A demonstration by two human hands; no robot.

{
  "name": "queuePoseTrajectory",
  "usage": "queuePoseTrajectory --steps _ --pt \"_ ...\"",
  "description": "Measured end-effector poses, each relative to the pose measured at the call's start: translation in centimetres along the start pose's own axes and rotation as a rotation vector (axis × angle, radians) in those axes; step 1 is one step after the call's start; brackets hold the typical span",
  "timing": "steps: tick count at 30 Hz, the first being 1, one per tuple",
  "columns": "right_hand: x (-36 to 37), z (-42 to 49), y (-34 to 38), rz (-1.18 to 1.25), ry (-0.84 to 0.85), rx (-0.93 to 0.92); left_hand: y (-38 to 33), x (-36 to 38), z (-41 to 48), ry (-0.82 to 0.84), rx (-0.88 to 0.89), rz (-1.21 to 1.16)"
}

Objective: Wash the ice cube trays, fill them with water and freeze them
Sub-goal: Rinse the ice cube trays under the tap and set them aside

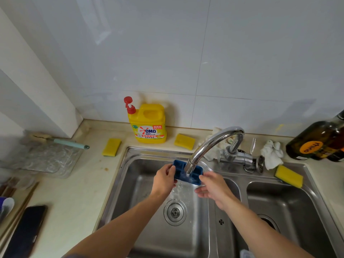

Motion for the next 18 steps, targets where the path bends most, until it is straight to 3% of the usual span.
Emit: queuePoseTrajectory --steps 12,18 --pt "0.4 0.9 -1.0 -0.040 0.070 0.082 -0.6 -0.7 -0.6 -0.230 0.194 0.149" --pt "0.9 0.8 -1.1 -0.026 0.085 0.086 -0.3 -1.7 -0.8 -0.226 0.140 0.141"
Point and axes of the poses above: each hand's wrist, its own z-axis towards the middle knuckle, its own x-axis out of the palm, y = z × x, the point moved 2 cm from there along z, towards the middle knuckle, and after that the axes turned 12 degrees about y, right-handed, at the moved point
